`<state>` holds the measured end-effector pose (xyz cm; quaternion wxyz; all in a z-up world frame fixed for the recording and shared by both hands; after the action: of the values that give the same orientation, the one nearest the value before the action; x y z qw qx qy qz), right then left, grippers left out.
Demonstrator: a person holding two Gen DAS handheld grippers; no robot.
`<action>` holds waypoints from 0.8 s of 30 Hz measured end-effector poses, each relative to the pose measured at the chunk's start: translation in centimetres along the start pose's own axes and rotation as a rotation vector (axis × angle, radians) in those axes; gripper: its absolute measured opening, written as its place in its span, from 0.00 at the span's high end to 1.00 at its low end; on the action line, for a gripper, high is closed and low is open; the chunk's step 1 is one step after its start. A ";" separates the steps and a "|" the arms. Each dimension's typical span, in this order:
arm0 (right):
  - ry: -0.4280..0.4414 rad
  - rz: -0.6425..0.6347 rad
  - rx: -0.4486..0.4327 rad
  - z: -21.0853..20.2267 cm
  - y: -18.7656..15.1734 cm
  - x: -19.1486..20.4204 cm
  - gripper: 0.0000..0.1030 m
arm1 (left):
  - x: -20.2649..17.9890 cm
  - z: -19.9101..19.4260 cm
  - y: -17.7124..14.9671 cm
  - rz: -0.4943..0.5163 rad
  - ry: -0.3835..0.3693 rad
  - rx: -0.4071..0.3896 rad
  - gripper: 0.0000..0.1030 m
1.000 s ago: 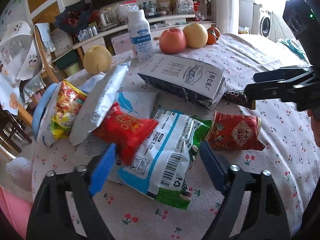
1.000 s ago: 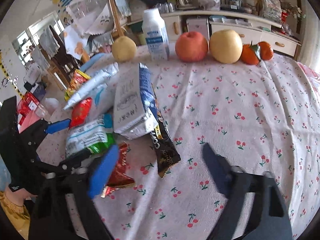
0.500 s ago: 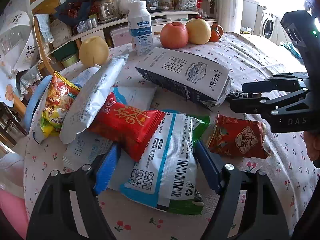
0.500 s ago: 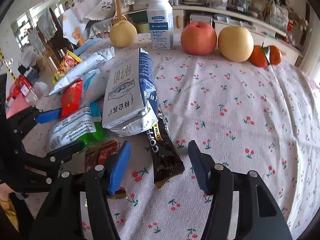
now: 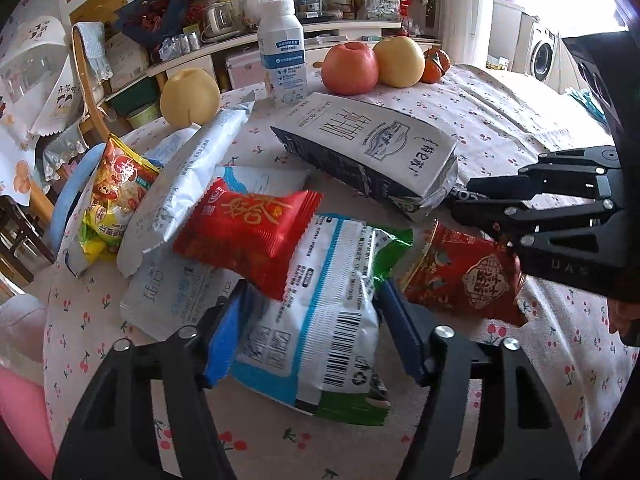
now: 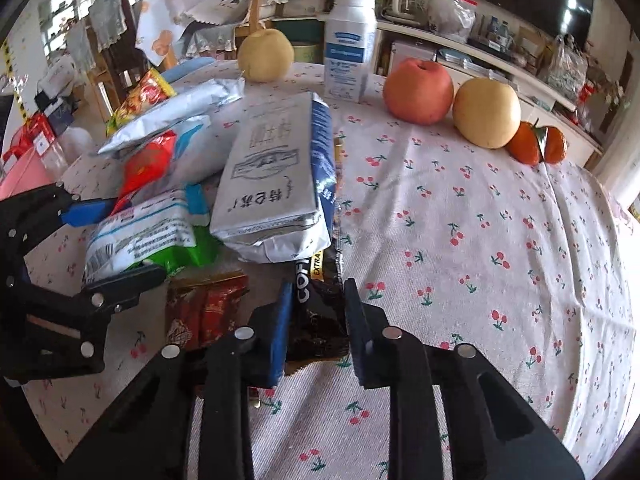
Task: Collect trash
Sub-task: 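Grasp the blue-white snack bag with the left gripper while the right grasps the black coffee bar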
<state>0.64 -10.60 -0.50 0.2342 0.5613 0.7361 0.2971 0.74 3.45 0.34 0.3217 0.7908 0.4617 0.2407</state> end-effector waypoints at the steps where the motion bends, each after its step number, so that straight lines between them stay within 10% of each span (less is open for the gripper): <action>1: -0.008 -0.011 -0.001 0.0 0.0 0.1 0.74 | -0.1 -0.1 0.0 -0.004 0.003 -0.001 0.39; 24: -0.110 0.088 -0.122 -5.5 -2.1 -1.7 0.79 | 1.2 -3.1 -2.0 -0.167 -0.135 -0.011 0.60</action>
<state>-4.12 -13.61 1.93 0.2949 0.5932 0.6773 0.3200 -1.95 6.08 1.05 0.3753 0.7623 0.5019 0.1617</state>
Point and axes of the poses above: each gripper's, at about its wrist camera, not at the fingertips, and z roughly the way its jaws point, x to its left, y to its top, the point moved 1 cm from there along z, roughly the way its jaws point, and after that the axes turned 9 degrees about -x, right-handed, at the moved point
